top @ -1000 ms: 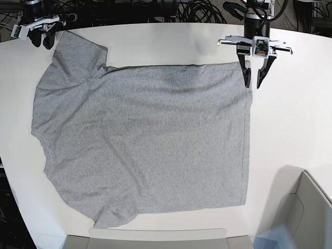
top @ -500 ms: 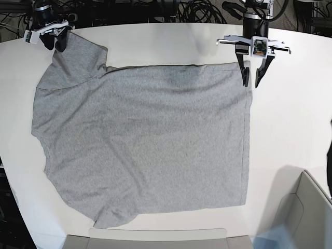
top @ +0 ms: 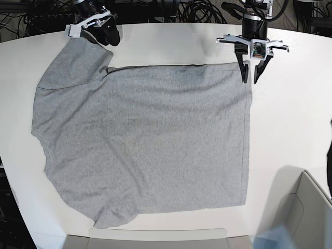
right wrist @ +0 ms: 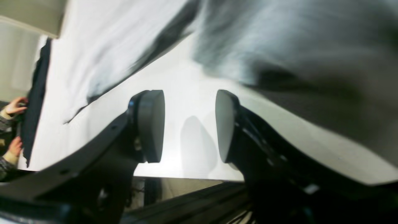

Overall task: Fold the T-shirt properly
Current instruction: 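Lower both grippers to the shirt's shoulder corners and pinch them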

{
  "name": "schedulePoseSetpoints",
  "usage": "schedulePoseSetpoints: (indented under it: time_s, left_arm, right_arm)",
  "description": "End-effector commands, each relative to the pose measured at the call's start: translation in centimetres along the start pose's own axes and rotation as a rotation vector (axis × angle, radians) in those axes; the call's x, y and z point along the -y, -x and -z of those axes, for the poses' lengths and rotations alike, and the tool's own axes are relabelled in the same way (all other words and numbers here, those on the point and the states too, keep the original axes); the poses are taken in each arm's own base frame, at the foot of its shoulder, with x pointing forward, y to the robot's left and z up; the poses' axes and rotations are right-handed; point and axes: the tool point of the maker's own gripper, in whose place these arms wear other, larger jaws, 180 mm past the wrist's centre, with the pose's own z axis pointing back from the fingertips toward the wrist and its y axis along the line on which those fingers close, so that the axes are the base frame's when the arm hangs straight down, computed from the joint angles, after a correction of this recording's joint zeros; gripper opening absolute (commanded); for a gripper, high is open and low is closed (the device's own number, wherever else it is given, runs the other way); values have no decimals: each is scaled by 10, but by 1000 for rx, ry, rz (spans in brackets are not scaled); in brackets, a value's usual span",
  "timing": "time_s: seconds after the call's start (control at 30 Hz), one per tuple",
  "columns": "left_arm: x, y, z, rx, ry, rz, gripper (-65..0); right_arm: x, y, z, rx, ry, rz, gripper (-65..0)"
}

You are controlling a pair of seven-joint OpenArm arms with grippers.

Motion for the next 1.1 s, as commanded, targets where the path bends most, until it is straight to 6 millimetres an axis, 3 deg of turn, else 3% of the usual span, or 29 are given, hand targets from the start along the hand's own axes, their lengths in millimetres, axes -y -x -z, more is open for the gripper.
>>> schedulePoseSetpoints:
  time_s: [0.0, 0.17, 0.27, 0.4, 0.5, 0.6, 0.67, 0.7, 0.9, 1.07]
  left_arm:
    - [3, -8, 3, 13, 9, -51, -483]
    - [16, 14, 9, -150, 67, -432, -454]
    - [17, 16, 9, -164, 89, -448, -457]
    - [13, 16, 10, -162, 79, -444, -457]
    - [14, 16, 10, -163, 81, -445, -457]
    - [14, 16, 10, -163, 80, -445, -457]
    - [14, 16, 10, -163, 80, -445, -457]
    - [13, 16, 10, -162, 79, -443, -457]
    - [15, 16, 10, -164, 84, -445, -457]
    - [13, 11, 14, -144, 81, -443, -457]
  right_arm:
    - [23, 29, -7, -149, 101, -25, -376]
    - [59, -11, -17, -67, 192, -65, -376]
    - [71, -20, -25, -51, 226, -75, -376]
    - [38, -30, -34, -39, 152, -105, -376]
    - [-5, -60, -35, 38, 55, -138, -376]
    - [-15, -97, -42, 137, 52, -167, -376]
    - [0, -112, -48, 189, 110, -171, -376]
    - [19, -117, -54, 203, 164, -172, -376]
    - [116, -116, -76, 165, 398, -172, -376]
    - [138, -115, -73, 156, 437, -160, -376]
